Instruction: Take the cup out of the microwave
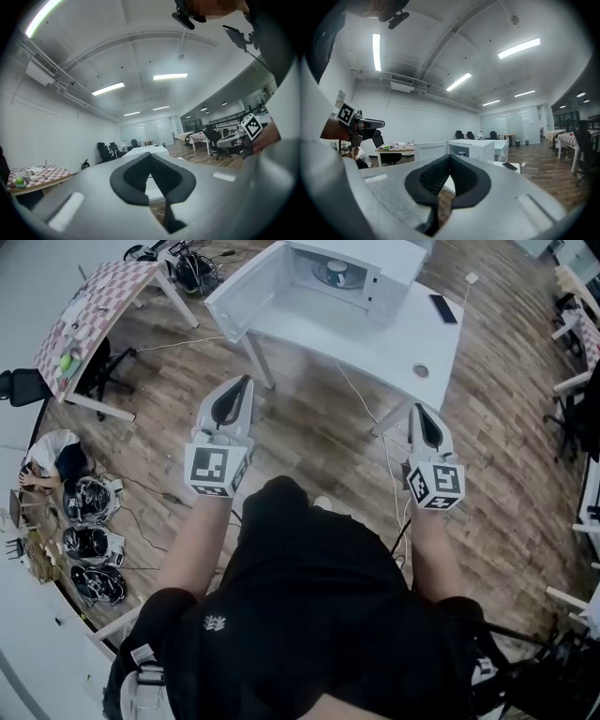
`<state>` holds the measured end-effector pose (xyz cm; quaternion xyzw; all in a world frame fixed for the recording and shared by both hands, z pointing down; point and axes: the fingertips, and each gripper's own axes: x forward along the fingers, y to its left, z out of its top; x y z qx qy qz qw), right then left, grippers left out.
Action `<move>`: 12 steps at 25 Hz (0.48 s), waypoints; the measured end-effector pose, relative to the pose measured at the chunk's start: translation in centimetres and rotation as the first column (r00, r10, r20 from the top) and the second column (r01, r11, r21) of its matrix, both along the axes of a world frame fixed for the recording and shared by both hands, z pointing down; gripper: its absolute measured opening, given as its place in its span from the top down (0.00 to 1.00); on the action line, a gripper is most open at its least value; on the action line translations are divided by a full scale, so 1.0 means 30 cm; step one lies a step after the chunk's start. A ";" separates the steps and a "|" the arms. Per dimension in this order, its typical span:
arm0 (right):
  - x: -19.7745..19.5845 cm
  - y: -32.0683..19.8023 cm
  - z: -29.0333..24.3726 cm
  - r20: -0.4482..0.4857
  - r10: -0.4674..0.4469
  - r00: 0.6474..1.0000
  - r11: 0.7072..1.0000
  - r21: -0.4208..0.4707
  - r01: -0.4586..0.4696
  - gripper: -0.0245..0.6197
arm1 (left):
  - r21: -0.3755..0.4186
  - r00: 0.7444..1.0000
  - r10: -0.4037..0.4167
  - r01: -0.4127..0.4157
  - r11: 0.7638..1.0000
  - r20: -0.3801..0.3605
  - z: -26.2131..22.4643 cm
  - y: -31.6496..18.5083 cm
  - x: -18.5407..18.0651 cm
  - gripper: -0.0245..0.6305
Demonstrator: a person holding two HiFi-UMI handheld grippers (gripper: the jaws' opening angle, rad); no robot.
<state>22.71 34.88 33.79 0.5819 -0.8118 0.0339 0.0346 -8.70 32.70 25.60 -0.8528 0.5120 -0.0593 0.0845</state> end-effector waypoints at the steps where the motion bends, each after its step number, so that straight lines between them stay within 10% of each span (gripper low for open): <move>1: -0.001 0.002 0.008 0.003 -0.010 1.000 1.000 -0.004 0.010 0.96 | -0.005 1.000 0.000 0.001 1.000 0.004 0.007 0.001 0.008 0.96; 12: -0.019 -0.068 0.058 0.016 -0.030 0.999 0.999 -0.027 0.030 0.96 | -0.036 0.999 0.027 -0.026 0.999 0.026 0.060 -0.088 0.043 0.96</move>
